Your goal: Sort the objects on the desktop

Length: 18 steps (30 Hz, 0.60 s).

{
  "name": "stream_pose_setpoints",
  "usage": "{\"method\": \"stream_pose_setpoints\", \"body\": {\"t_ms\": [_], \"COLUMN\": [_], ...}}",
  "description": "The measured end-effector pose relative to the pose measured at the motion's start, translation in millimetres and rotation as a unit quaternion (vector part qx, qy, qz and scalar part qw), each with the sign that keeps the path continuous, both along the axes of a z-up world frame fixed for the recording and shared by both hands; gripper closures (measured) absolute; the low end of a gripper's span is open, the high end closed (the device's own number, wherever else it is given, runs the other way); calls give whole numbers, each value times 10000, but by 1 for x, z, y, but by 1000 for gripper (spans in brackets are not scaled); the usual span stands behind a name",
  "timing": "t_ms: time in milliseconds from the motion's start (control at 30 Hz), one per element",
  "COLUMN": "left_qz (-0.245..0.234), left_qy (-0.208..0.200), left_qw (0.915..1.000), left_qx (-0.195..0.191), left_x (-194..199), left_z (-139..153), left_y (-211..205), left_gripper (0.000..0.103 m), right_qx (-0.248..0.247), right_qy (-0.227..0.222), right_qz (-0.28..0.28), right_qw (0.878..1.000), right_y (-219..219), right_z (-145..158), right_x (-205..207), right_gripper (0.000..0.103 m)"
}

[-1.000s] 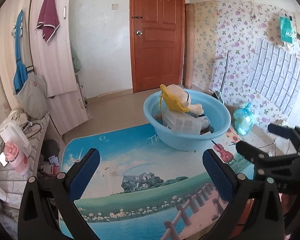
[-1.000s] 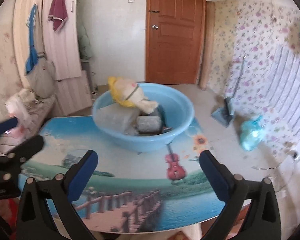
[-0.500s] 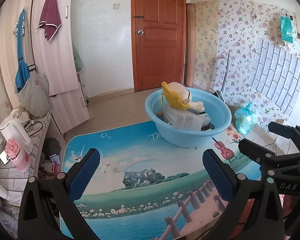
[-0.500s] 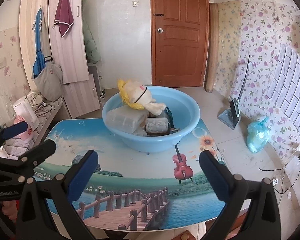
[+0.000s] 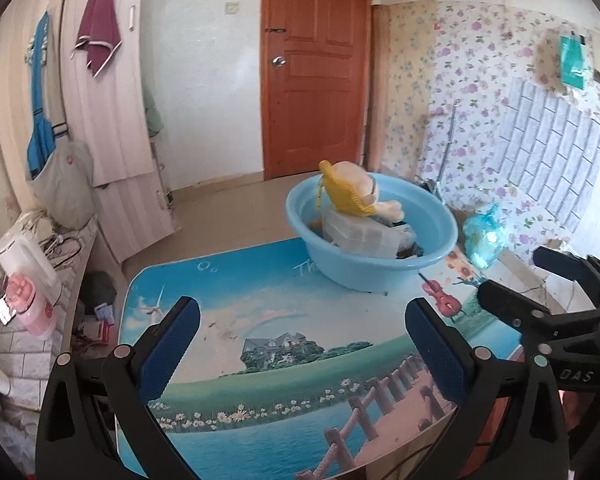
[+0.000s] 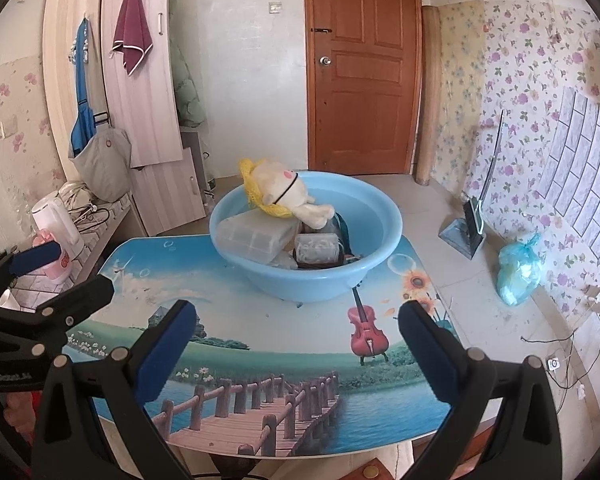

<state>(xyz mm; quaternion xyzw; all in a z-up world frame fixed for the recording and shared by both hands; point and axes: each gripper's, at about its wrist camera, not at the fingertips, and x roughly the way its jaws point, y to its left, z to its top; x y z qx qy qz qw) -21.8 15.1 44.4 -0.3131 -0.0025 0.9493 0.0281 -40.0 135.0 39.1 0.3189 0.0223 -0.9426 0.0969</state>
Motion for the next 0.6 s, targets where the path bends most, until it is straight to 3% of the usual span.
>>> {"method": "stream_pose_setpoints", "body": {"t_ms": [600], "left_qz": [61], "left_qy": [-65], "left_qw": [10000], "left_qx": [6], "left_x": [0], "left_z": [-1], "left_y": [-1], "left_gripper": [0], "right_qx": [-25], "right_qy": [-15], "right_qz": [-23], "right_qw": [10000], "right_y": [4], "right_z": [-2], "right_x": [1], "right_gripper": [0]}}
